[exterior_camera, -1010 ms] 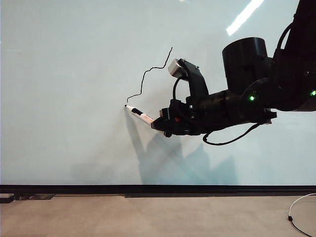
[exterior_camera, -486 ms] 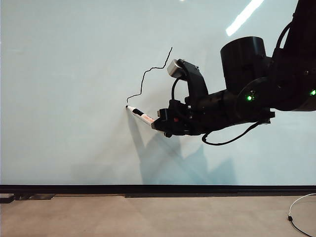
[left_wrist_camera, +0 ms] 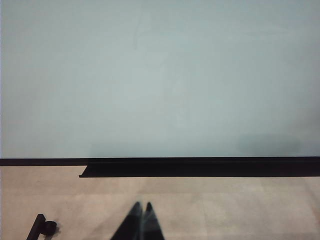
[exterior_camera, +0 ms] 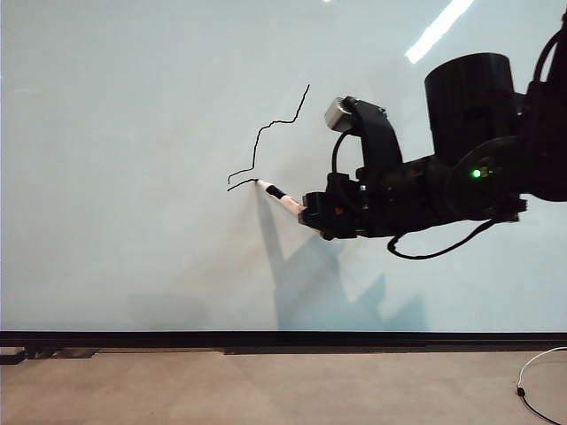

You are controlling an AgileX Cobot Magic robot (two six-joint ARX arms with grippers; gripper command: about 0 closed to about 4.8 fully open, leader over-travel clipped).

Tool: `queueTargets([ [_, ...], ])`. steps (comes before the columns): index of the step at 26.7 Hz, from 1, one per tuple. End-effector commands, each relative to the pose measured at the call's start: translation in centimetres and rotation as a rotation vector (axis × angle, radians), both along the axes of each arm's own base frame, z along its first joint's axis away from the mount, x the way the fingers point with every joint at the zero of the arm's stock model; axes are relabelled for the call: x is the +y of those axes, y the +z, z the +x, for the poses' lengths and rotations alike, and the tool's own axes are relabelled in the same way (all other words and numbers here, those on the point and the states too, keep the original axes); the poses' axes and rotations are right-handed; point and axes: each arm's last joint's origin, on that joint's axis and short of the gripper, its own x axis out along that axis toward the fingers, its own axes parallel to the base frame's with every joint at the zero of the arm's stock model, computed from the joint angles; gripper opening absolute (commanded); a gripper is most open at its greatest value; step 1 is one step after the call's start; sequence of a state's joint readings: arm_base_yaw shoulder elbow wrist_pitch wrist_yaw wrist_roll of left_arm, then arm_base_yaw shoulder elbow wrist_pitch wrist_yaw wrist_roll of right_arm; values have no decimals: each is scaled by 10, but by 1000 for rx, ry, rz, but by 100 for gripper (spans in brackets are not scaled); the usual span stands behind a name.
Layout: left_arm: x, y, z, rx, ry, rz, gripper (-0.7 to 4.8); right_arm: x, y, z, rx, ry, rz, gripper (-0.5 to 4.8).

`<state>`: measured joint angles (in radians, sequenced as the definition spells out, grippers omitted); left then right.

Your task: Pick up the pen on the shelf to the right of the whiteboard and draw a triangle.

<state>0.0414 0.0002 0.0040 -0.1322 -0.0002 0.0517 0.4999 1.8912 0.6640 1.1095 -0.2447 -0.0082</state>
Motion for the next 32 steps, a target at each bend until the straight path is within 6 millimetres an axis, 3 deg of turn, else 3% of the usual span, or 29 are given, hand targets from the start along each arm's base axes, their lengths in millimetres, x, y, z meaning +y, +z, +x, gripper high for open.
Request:
queueTargets([
  [1, 0, 2, 0, -10, -4, 0, -5, -8, 5, -3, -23, -87, 12, -4],
  [10, 0, 2, 0, -10, -4, 0, -5, -21, 2, -12, -6, -145, -3, -4],
  [32, 0, 2, 0, -10, -4, 0, -5, -78, -8, -48, -32, -382, 11, -4],
])
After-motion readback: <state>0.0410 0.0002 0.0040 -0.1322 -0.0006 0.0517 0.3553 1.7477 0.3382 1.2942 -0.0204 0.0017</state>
